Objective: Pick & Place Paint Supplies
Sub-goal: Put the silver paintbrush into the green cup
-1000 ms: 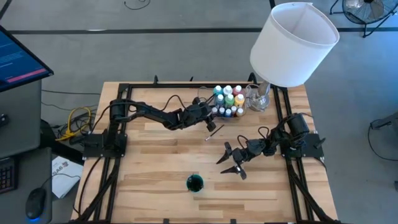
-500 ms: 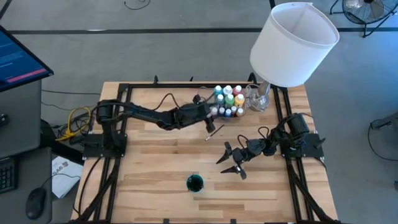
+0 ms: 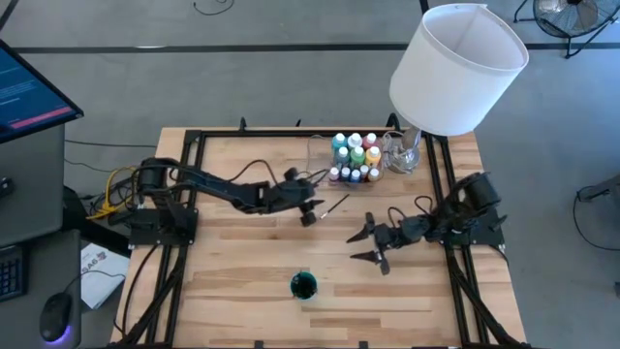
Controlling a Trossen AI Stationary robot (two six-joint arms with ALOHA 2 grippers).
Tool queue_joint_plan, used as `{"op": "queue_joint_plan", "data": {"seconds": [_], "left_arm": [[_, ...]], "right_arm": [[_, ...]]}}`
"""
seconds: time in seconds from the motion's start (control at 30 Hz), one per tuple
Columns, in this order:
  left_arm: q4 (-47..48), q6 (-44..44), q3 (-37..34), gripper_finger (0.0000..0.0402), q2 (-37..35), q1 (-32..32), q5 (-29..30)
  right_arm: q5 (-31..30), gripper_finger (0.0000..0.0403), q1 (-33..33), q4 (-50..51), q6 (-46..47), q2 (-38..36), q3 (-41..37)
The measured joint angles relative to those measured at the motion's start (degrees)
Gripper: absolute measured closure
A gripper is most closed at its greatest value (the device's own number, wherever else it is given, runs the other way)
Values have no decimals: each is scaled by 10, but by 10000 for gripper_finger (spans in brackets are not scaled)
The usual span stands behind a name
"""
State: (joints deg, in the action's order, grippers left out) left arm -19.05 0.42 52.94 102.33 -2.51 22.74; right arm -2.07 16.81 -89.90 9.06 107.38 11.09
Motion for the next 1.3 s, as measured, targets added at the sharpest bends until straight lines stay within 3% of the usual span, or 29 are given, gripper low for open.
{"op": "queue_joint_plan", "data": {"seconds": [0.17, 0.4, 0.67, 0.93, 1.3], "left_arm": [[-84, -62, -111, 269, -30, -5, -1], [-128, -70, -185, 269, -50, -5, -63], [-164, -27, -190, 274, -28, -5, -93], [-243, -11, -186, 275, 29, 2, -140], [-255, -18, -113, 275, 116, 6, -137]], "right_arm": [[-103, 187, 28, 0, 15, -46, -33], [-154, 187, 3, 13, 68, -50, -35], [-160, 187, -45, 61, 142, -50, -31], [-161, 187, -51, 135, 135, -50, 9], [-160, 187, -57, 222, 139, -50, 34]]}}
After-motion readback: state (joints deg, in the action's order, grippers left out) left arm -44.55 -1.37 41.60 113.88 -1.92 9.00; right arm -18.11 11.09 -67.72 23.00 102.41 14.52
